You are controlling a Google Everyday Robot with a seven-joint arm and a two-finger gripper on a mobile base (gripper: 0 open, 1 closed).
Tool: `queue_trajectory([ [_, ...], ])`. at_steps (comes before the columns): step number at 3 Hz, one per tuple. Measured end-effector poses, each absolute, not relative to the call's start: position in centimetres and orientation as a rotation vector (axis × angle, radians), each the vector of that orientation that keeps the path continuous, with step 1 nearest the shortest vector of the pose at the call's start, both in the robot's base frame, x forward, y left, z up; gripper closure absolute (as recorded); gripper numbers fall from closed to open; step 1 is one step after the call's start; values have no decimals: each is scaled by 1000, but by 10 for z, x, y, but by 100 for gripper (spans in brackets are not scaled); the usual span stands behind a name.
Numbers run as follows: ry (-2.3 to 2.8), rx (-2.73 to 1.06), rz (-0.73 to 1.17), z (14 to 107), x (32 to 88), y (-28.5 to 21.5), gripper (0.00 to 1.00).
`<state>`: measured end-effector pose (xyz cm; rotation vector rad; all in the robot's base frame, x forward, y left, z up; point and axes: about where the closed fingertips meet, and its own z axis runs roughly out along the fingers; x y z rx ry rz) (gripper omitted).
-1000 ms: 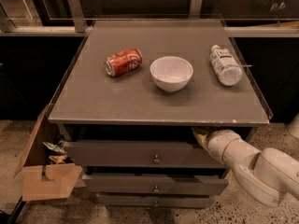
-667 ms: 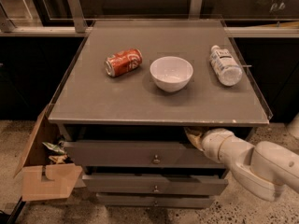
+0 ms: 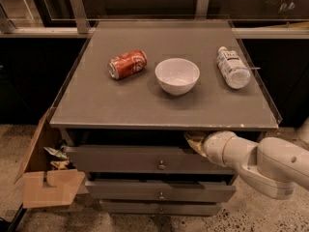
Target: Open top drawer
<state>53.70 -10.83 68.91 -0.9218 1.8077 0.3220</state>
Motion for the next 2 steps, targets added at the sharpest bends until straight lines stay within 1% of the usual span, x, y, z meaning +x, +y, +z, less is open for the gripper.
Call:
queue_trajectory([
  [2, 1877, -958, 360, 661, 526, -94, 100],
])
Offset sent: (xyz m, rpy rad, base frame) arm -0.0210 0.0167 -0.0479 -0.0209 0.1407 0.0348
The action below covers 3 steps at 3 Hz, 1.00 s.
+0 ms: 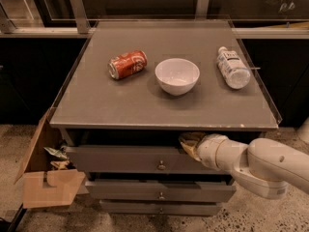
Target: Open top drawer
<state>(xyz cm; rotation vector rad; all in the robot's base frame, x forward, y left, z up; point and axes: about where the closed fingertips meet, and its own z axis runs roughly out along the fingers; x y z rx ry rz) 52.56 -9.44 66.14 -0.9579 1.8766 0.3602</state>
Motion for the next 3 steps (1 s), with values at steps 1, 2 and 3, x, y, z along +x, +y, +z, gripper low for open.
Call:
queue_trajectory([
  [1, 1878, -959, 362, 665, 526, -94, 100],
  [2, 1884, -988, 373, 665, 519, -90, 100],
  [3, 1929, -962, 380, 664, 503, -110, 100],
])
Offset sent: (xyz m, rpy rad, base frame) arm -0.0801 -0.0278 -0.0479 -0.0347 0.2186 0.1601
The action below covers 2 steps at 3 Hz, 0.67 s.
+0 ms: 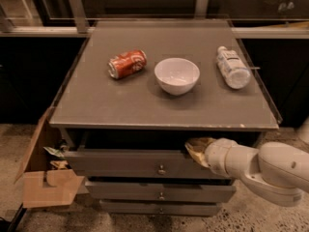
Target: Open top drawer
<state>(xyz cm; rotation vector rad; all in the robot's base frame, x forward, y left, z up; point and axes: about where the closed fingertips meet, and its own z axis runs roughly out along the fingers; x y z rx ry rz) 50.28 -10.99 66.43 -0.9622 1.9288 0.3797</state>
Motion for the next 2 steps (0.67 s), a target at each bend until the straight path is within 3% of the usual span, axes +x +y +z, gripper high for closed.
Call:
queue_trajectory([
  [2, 1930, -937, 427, 667, 489, -114, 100],
])
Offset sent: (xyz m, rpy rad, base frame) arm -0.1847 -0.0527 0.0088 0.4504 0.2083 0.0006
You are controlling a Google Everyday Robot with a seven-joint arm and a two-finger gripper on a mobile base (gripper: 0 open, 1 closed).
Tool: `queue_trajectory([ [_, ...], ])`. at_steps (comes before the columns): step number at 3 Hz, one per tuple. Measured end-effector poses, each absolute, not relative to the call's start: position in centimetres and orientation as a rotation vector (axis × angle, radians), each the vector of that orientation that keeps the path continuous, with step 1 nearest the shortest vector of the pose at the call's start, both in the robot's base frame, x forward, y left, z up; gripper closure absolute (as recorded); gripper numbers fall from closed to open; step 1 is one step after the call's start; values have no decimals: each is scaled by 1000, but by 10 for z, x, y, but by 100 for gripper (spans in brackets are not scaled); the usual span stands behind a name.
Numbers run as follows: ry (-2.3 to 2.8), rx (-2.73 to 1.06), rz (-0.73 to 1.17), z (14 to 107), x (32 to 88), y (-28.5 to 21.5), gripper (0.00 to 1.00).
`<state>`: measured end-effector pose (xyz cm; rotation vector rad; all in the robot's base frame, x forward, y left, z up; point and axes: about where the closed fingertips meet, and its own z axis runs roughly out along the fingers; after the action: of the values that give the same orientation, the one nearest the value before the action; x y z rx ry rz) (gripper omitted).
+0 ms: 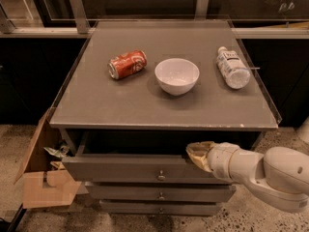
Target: Open top drawer
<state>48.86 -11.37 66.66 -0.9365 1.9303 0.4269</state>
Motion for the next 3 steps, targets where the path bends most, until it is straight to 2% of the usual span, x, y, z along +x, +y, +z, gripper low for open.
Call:
queue_trajectory([
  [3, 1950, -962, 437, 664, 483, -109, 100],
])
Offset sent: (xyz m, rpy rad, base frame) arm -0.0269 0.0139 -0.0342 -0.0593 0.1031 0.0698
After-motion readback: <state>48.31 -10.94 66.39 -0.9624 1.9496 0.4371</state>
